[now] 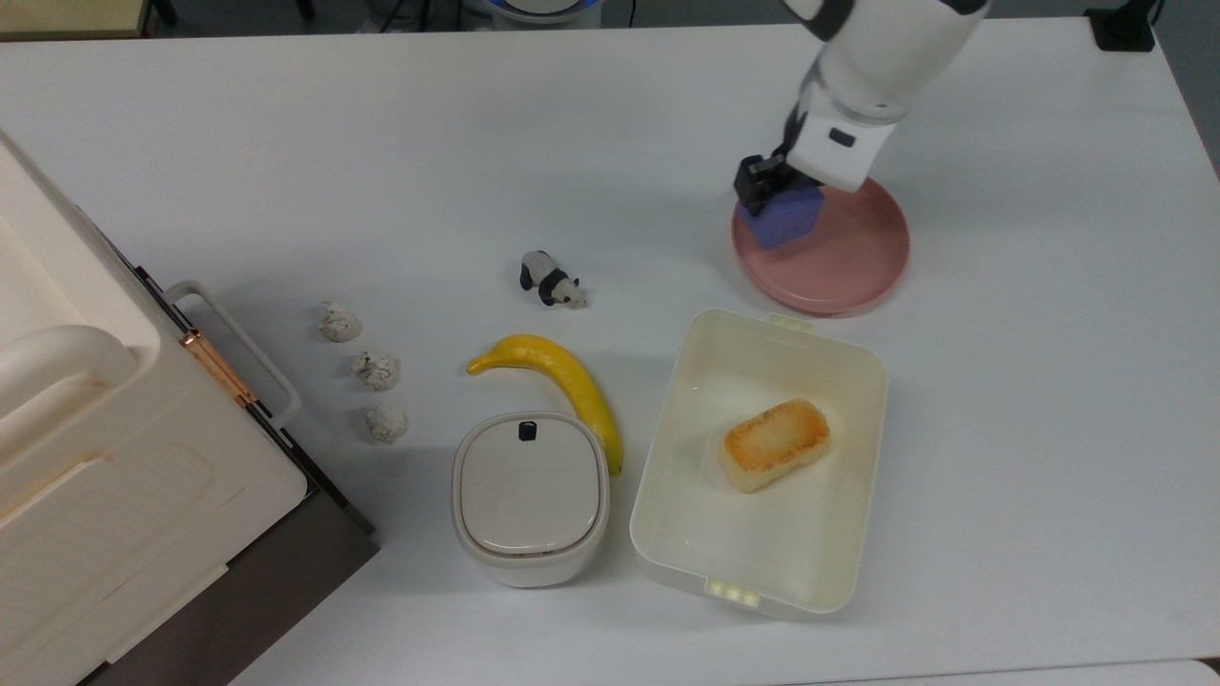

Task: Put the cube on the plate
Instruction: 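Carry the purple cube over the pink plate and lower it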

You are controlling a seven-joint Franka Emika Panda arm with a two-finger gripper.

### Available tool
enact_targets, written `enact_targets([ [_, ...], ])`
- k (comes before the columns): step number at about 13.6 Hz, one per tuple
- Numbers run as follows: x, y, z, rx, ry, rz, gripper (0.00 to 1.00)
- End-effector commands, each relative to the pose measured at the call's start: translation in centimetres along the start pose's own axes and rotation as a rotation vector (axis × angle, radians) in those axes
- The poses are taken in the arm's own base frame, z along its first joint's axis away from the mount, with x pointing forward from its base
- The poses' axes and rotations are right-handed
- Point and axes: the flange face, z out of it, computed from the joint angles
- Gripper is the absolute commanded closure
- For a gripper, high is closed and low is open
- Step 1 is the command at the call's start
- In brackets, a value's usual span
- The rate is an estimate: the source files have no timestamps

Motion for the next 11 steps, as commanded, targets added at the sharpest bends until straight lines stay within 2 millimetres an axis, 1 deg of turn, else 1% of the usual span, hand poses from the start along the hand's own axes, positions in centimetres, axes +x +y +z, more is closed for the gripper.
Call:
enact_targets([
  [1, 1.2, -3.7, 2.5, -0.004, 0.034, 0.109, 0.02],
  [2, 1.3, -3.8, 3.0, -0.007, 0.029, 0.123, 0.0],
  [4, 1.8, -4.7, 1.2, 0.002, 0.061, 0.124, 0.0],
  [5, 1.6, -4.6, 0.3, 0.007, 0.062, 0.132, 0.0],
  [6, 1.2, -4.0, -0.8, 0.018, 0.062, 0.141, 0.0],
  [7, 0.9, -2.2, -2.4, 0.038, 0.062, 0.163, 0.0],
  [8, -0.2, -0.2, -5.0, 0.039, 0.069, 0.196, 0.0],
  [9, -0.8, 2.0, -7.0, 0.022, 0.075, 0.242, 0.0],
  [10, -1.6, 4.5, -8.4, 0.01, 0.064, 0.285, 0.0],
  [11, -2.3, 7.5, -10.1, 0.012, 0.06, 0.327, 0.0],
])
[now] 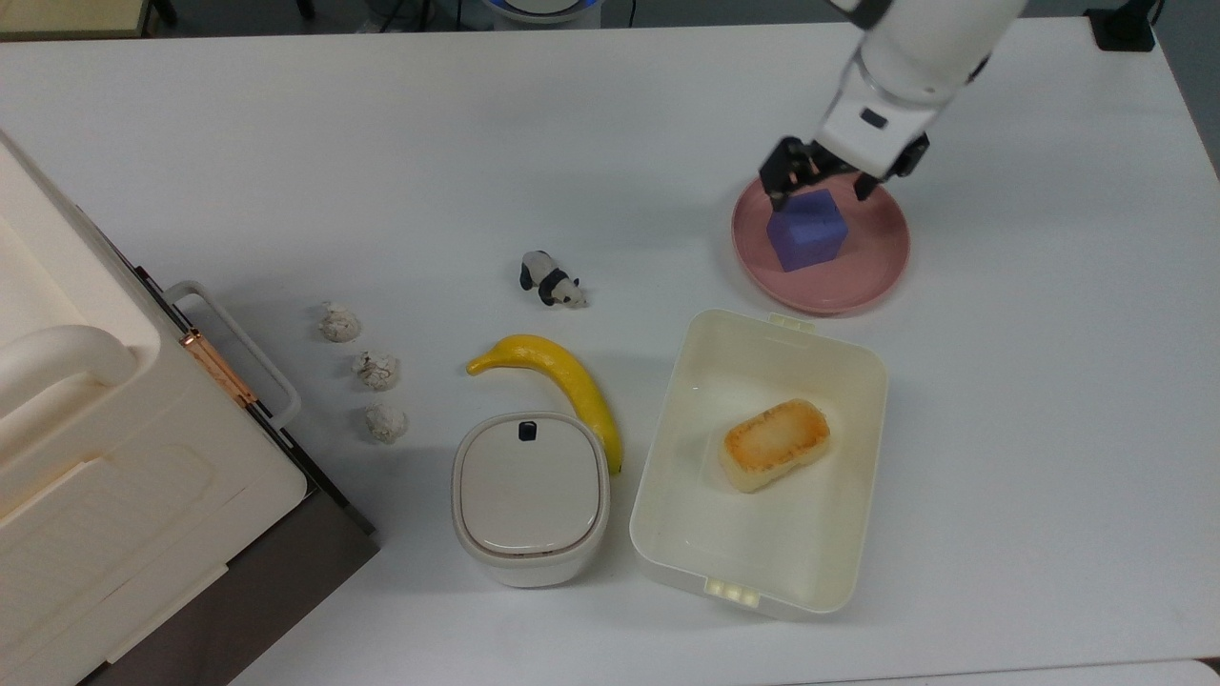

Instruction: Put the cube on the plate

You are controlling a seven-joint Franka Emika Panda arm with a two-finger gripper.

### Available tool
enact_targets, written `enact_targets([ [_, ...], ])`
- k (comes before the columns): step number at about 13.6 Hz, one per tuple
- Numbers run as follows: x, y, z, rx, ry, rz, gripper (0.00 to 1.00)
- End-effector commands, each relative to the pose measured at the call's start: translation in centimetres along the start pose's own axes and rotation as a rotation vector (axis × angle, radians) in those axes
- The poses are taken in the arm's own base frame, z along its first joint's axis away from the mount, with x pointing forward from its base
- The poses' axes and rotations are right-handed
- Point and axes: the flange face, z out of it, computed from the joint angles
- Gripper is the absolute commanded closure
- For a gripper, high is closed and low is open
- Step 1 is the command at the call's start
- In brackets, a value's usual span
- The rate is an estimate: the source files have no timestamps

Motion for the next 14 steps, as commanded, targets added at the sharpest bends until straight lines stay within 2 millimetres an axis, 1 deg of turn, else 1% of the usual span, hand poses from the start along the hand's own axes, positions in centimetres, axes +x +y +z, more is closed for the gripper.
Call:
enact_targets([
  [1, -1.0, 10.4, -7.3, -0.015, 0.0, 0.169, 0.0],
  [2, -1.1, 13.4, -8.5, -0.016, 0.0, 0.203, 0.0],
  [3, -1.8, 17.7, -9.8, -0.018, -0.005, 0.213, 0.0],
  [4, -2.4, 20.3, -10.7, -0.018, -0.006, 0.209, 0.0],
  [5, -3.3, 24.6, -11.5, -0.017, -0.012, 0.22, 0.0],
  [6, -3.9, 27.0, -11.9, -0.008, -0.008, 0.231, 0.0],
  [7, -5.1, 30.5, -12.7, 0.048, 0.001, 0.254, 0.0],
  [8, -5.9, 32.8, -12.9, 0.095, 0.002, 0.263, 0.0],
  [9, -6.4, 34.8, -12.8, 0.133, 0.001, 0.263, 0.0],
  [10, -6.8, 35.6, -13.0, 0.15, -0.001, 0.27, 0.0],
  [14, -7.0, 36.5, -13.0, 0.149, 0.006, 0.289, 0.0],
])
